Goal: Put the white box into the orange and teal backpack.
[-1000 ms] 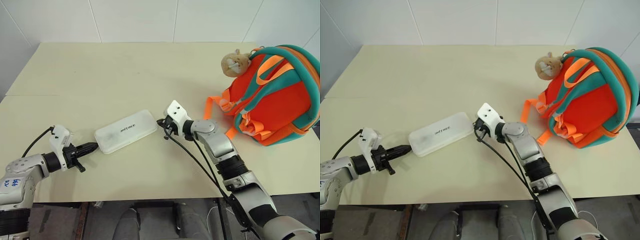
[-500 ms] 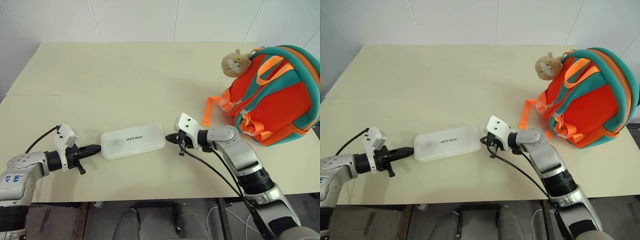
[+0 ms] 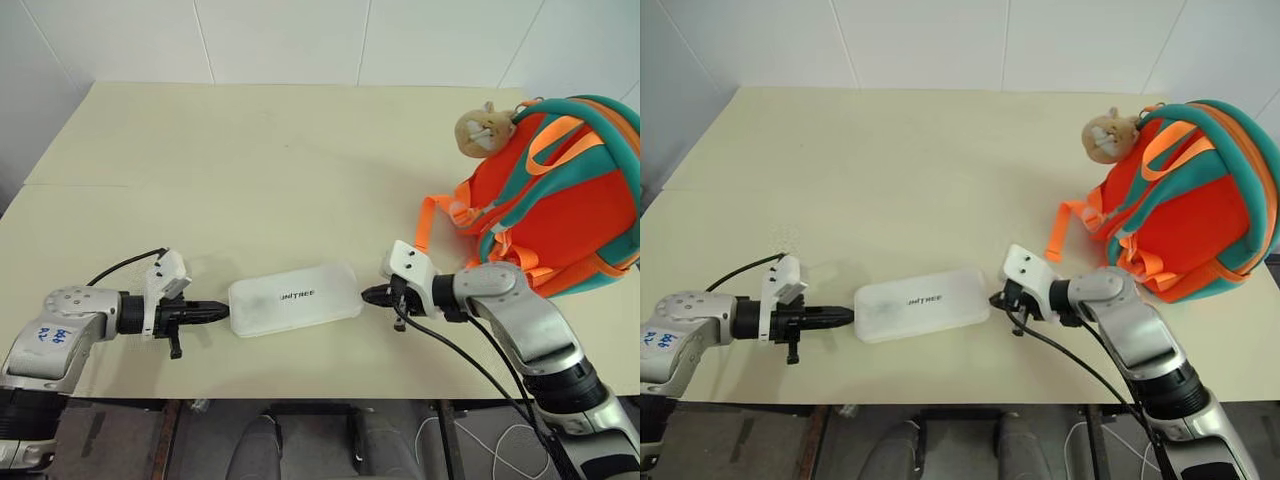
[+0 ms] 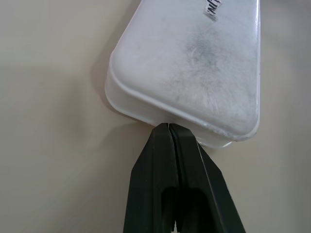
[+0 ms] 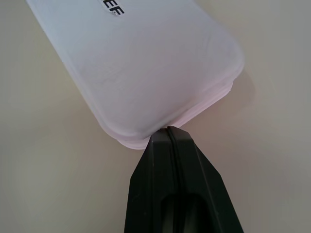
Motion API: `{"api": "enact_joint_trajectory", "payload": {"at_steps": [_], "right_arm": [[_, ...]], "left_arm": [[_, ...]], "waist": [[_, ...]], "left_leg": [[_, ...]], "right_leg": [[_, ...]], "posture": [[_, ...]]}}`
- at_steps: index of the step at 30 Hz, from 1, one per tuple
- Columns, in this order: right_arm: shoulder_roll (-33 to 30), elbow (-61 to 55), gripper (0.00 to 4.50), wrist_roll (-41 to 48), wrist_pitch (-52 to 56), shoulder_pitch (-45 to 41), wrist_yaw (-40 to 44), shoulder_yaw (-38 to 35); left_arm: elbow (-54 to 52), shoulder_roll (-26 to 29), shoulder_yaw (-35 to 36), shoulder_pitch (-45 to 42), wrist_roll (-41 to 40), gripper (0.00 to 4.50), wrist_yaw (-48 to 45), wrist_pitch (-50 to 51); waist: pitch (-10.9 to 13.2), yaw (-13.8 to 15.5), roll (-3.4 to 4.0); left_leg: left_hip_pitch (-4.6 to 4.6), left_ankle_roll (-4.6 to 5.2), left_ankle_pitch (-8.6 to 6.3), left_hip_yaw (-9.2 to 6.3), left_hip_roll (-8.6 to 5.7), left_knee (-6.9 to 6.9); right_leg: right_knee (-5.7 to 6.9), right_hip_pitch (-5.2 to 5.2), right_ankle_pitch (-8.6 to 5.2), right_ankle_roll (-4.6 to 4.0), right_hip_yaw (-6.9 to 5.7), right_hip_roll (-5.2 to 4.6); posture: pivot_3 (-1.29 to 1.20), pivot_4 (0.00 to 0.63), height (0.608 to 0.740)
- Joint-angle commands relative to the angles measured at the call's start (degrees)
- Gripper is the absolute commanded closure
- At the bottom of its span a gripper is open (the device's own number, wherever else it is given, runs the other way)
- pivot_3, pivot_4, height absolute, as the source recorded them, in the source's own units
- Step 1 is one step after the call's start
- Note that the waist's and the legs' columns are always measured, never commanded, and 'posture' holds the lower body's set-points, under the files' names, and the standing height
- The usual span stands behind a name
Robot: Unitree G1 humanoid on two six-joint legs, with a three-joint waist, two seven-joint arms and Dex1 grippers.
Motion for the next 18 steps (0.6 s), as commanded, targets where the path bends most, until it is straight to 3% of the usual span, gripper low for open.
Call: {"api": "enact_joint_trajectory", "payload": {"at_steps": [1,10,18], "right_arm": [[0.2,-6.9,4.5,5.8,1.0,0.5,2.3,1.0],[-3.9,-9.1,4.5,9.6,3.0,2.0,0.2,0.2],[-7.4,-9.0,4.5,10.8,2.5,2.5,-1.1,-1.7]], "left_arm": [[-2.6,-2.4,-3.7,-3.6,-1.0,4.47,-3.5,-2.7],[1.7,-5.1,-8.2,-9.4,2.0,4.47,-5.9,-5.8],[3.7,-3.6,-7.2,-8.8,2.6,4.47,-6.2,-6.4]], "waist": [[0.0,0.0,0.0],[0.0,-0.2,0.0],[0.0,-0.1,0.0]], "left_leg": [[-0.01,0.0,0.0,0.0,0.0,0.01],[-0.02,0.02,0.0,0.0,0.0,0.13],[-0.04,0.02,0.0,-0.01,0.0,0.15]], "right_leg": [[-0.01,0.0,0.0,0.0,0.0,0.0],[0.03,0.02,0.04,0.08,0.02,0.05],[0.04,0.01,0.04,0.08,0.02,0.05]], "posture": [[0.0,0.15,0.74],[0.0,0.15,0.74],[0.0,0.15,0.74]]}}
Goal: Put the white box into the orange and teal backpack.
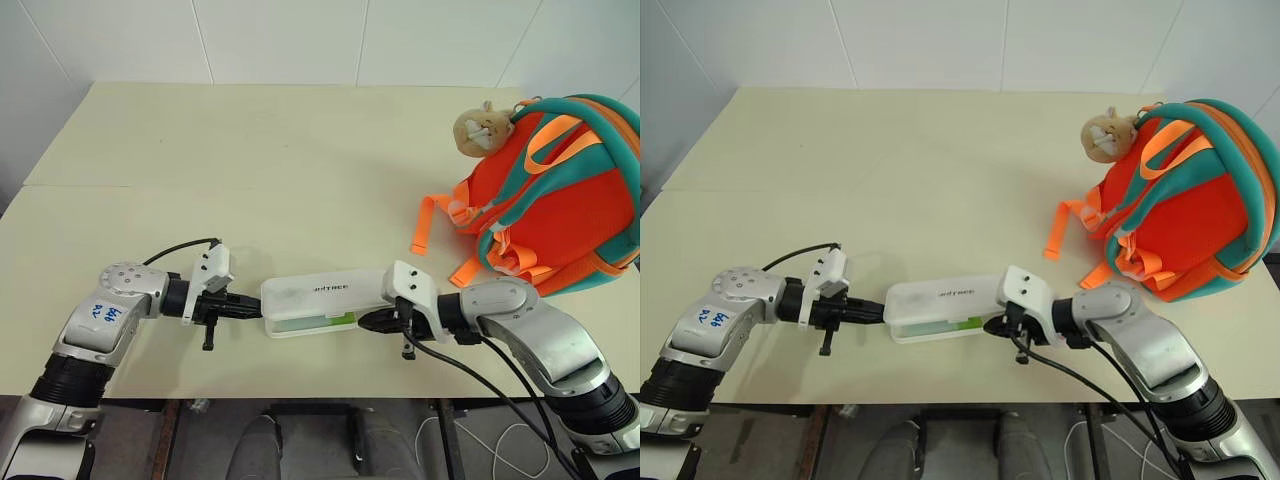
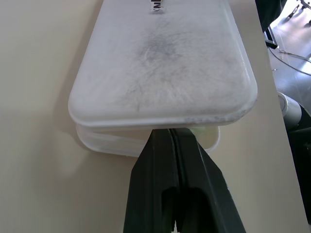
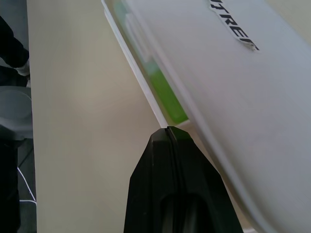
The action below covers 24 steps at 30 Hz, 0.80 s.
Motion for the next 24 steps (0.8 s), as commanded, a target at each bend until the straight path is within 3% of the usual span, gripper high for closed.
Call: {"api": "enact_joint_trajectory", "payload": {"at_steps": [1,11,18,24], "right_arm": [[-2.1,-2.3,4.5,1.8,-0.6,0.6,-0.1,-3.0],[-5.1,-2.0,4.5,3.4,-1.4,2.1,-0.4,-4.3],[-9.9,-0.6,4.5,3.6,-2.9,4.1,1.2,-6.1],[-14.5,-0.3,4.5,5.6,-4.5,6.5,3.7,-9.7]], "left_arm": [[0.5,1.9,1.8,0.7,0.5,4.47,-0.3,-0.5],[5.3,5.9,5.7,1.5,2.3,4.47,1.3,-3.0],[4.7,-0.1,8.7,-4.2,-1.9,4.47,3.1,-3.0],[3.3,-5.7,7.1,-8.3,-3.8,4.47,3.6,-1.1]], "waist": [[0.0,0.0,0.0],[0.0,0.0,0.0],[0.0,0.3,0.0],[0.0,0.1,0.0]], "left_leg": [[0.01,0.0,0.0,0.0,0.0,0.0],[0.0,0.02,-0.01,0.0,0.0,0.0],[-0.1,0.03,-0.01,-0.01,-0.03,0.12],[-0.12,0.04,-0.01,-0.02,-0.02,0.18]], "right_leg": [[0.0,0.0,0.0,0.0,0.0,0.0],[-0.01,0.0,-0.02,-0.04,0.0,-0.01],[-0.04,0.01,-0.01,-0.01,-0.01,-0.04],[0.0,0.0,0.11,0.2,-0.01,0.0]], "posture": [[0.0,0.15,0.74],[0.0,0.15,0.74],[0.0,0.15,0.74],[0.0,0.15,0.74]]}}
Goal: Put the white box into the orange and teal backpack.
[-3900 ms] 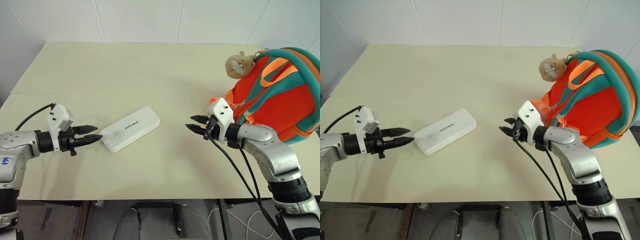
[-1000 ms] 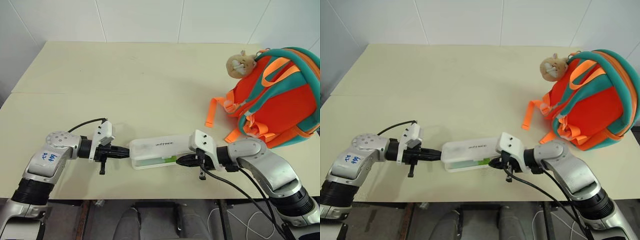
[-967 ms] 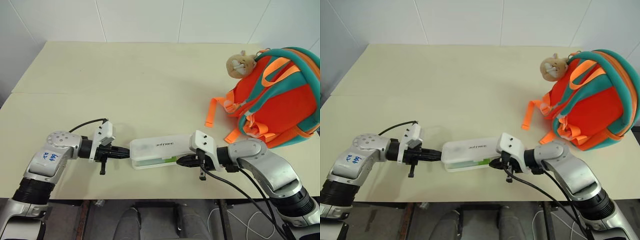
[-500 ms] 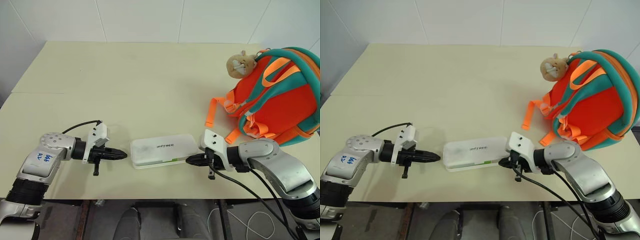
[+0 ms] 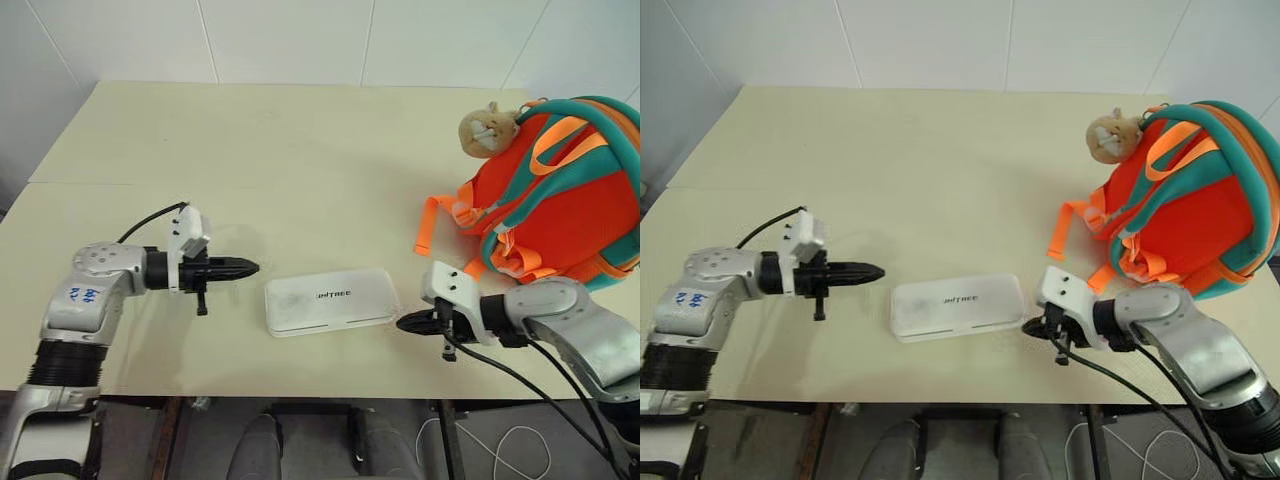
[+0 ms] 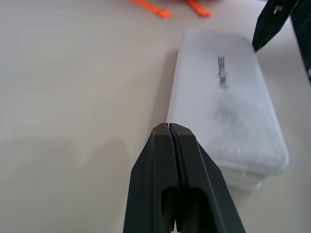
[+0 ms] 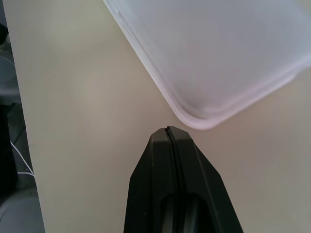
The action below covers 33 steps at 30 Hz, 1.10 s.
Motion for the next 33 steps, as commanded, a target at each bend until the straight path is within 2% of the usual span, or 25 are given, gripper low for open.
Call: {"api": "enact_joint_trajectory", "payload": {"at_steps": [1,8,12,17,18,25,33], "right_arm": [[-2.3,-0.5,4.5,1.3,-1.9,1.3,1.6,-2.8],[-4.5,5.0,4.5,-3.0,-6.2,1.1,0.0,-2.7],[-2.9,7.1,4.5,-4.7,-7.5,-1.1,-1.9,-2.0],[-1.1,8.4,4.5,-5.9,-8.2,-2.9,-3.4,-0.8],[-0.7,8.4,4.5,-5.9,-8.2,-3.3,-3.4,-0.6],[2.1,12.8,4.5,-10.0,-10.3,-5.3,-5.3,3.3],[4.9,17.4,4.5,-13.3,-12.9,-7.9,-6.3,5.1]], "left_arm": [[-2.1,-1.1,-0.4,-1.8,-1.1,4.47,0.0,0.6],[-3.2,-4.5,-9.3,-0.9,1.7,4.47,-2.4,1.8],[-1.4,-4.5,-14.4,-0.7,6.7,4.47,-1.6,0.5],[2.5,-4.5,-16.5,-1.8,11.5,4.47,0.6,-2.0],[2.9,-4.8,-16.3,-2.2,11.5,4.47,0.9,-2.8],[0.7,-6.2,-10.5,-3.4,6.7,4.47,1.8,-1.7],[1.0,0.5,-5.0,-0.6,6.5,4.47,1.7,-0.1]], "waist": [[0.0,-0.2,0.0],[0.0,-0.2,0.01],[0.0,-0.3,0.01],[0.0,-0.2,0.08],[-0.1,-0.2,0.1],[-0.1,-0.3,0.11],[0.0,-0.3,0.14]], "left_leg": [[0.0,0.0,0.0,0.01,0.0,0.02],[0.02,0.0,0.0,0.02,-0.01,0.14],[-0.02,0.02,-0.01,0.02,-0.01,0.26],[0.38,0.06,-0.03,0.02,-0.01,0.32],[0.45,0.07,-0.04,0.02,-0.01,0.35],[0.44,0.18,-0.01,0.02,-0.03,0.73],[0.35,0.2,-0.07,0.03,-0.02,0.57]], "right_leg": [[0.0,0.0,0.01,0.02,0.01,0.0],[0.01,0.04,0.03,0.05,0.04,0.01],[0.02,0.04,0.04,0.05,0.09,0.01],[-0.09,0.56,-0.15,-0.28,0.09,0.01],[-0.16,0.68,-0.45,-0.83,0.09,0.01],[-0.16,0.84,-0.36,-0.78,0.13,-0.01],[-0.06,0.64,-0.28,-0.54,0.15,0.01]], "posture": [[0.0,0.15,0.74],[0.0,0.15,0.74],[0.0,0.15,0.74],[0.0,0.15,0.74],[0.0,0.15,0.74],[0.0,0.15,0.74],[0.0,0.15,0.74]]}}
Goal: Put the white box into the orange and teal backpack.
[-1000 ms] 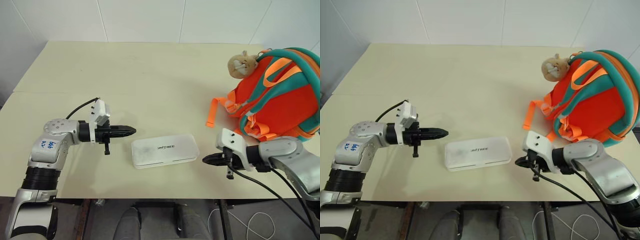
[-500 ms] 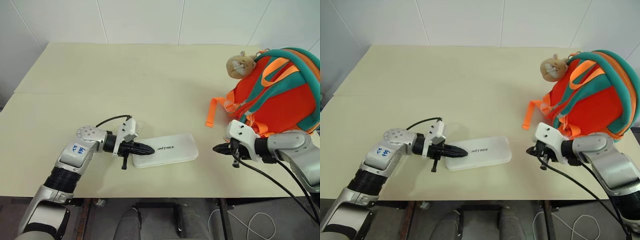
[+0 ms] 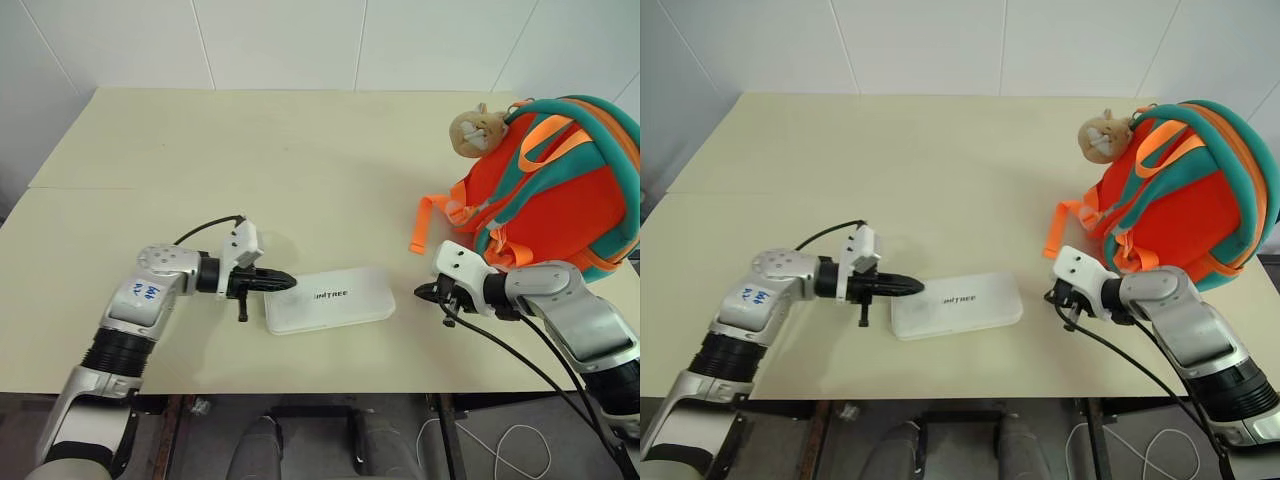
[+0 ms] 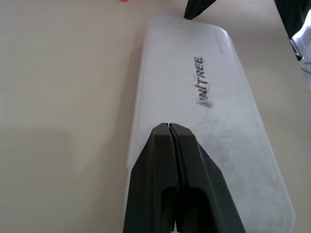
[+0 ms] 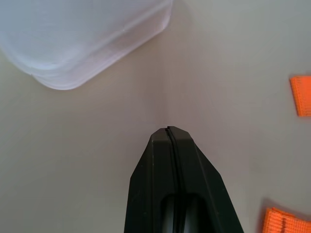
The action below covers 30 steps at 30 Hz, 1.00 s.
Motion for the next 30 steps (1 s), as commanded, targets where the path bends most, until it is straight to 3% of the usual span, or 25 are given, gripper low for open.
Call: {"api": "enact_joint_trajectory", "payload": {"at_steps": [1,8,17,30], "right_arm": [[0.7,-0.3,4.5,-0.6,-1.2,-1.3,0.0,-0.7],[2.0,-1.3,4.5,0.0,-0.9,-2.1,1.8,-0.2],[3.2,-2.6,4.5,0.2,-0.4,-2.7,3.8,0.8],[3.2,-10.8,4.5,5.1,5.5,-0.7,7.6,0.1]], "left_arm": [[-0.9,3.6,3.7,1.8,-0.6,4.47,-0.1,0.8],[-6.8,7.4,5.9,7.7,-2.9,4.47,-0.2,6.0],[-13.8,3.7,4.7,11.0,-5.2,4.47,3.5,10.9],[-11.0,1.0,3.1,10.4,-3.3,4.47,4.8,8.7]], "waist": [[0.0,0.1,0.0],[0.0,0.2,0.01],[0.0,0.2,0.01],[0.0,0.1,0.01]], "left_leg": [[0.0,0.01,-0.02,0.0,0.0,-0.02],[-0.04,-0.01,-0.17,0.02,-0.01,-0.04],[-0.03,-0.01,-0.2,0.02,0.0,0.03],[-0.02,-0.01,-0.2,0.02,0.0,0.03]], "right_leg": [[0.0,0.0,0.14,0.28,0.0,0.0],[-0.11,-0.01,0.14,0.3,-0.01,-0.03],[-0.08,0.01,-0.14,-0.2,-0.01,-0.04],[-0.07,0.01,-0.14,-0.2,-0.01,-0.03]], "posture": [[0.0,0.15,0.74],[0.0,0.15,0.74],[0.0,0.15,0.74],[0.0,0.15,0.74]]}}
